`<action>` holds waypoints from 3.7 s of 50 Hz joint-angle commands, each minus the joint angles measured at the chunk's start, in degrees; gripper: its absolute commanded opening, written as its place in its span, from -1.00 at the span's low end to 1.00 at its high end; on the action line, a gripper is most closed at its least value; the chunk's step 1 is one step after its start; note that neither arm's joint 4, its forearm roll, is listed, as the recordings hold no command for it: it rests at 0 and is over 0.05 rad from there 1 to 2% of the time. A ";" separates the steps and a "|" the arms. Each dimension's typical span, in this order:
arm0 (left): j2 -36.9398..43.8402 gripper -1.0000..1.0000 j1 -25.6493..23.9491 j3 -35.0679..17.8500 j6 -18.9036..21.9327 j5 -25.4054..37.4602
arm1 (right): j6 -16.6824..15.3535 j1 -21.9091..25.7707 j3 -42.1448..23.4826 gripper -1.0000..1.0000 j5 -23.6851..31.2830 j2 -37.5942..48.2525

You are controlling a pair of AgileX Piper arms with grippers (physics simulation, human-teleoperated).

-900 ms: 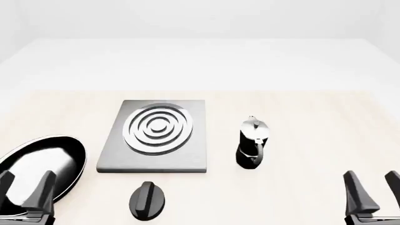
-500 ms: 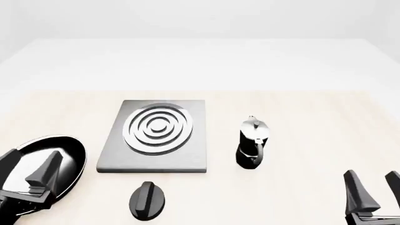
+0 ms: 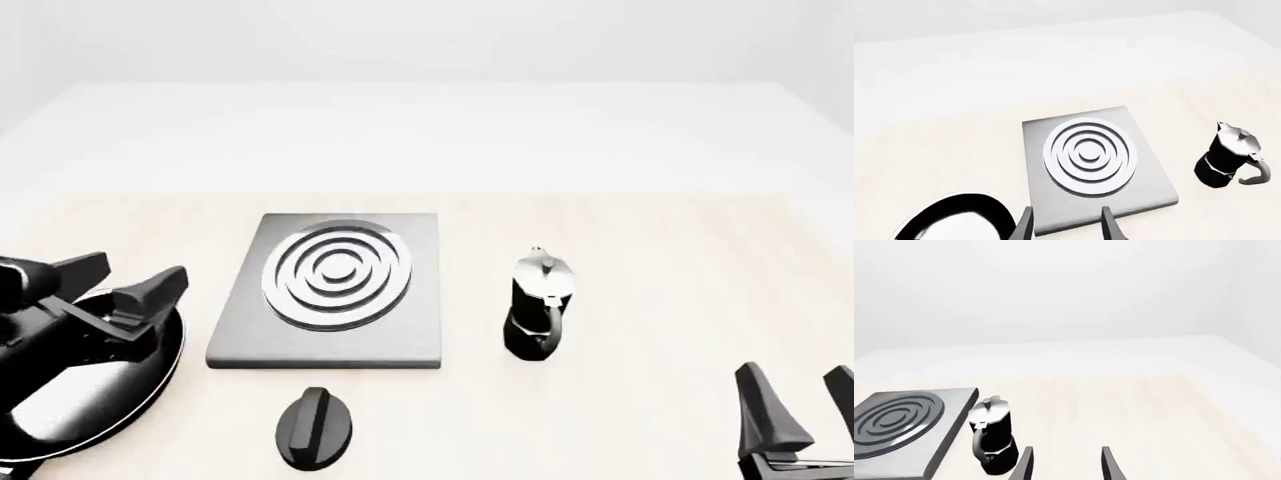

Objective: Turn on the stove and put the moka pot on it.

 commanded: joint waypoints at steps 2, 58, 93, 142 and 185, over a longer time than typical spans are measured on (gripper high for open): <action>10.15 1.00 -7.30 -7.73 -2.31 8.84 | 0.14 -0.16 0.03 1.00 -0.30 0.41; 30.01 1.00 -15.98 -7.59 -14.38 8.03 | 2.82 -0.96 0.05 1.00 -0.32 0.12; 37.17 1.00 -17.17 -3.96 -15.35 1.05 | 3.24 -1.39 0.04 1.00 -0.08 -0.34; 45.28 1.00 -18.09 0.40 -17.10 -7.53 | 3.83 -1.79 0.05 1.00 -0.30 -0.69; 50.28 1.00 -19.64 1.43 -19.37 -11.39 | 4.39 -1.97 0.05 1.00 -0.55 -0.75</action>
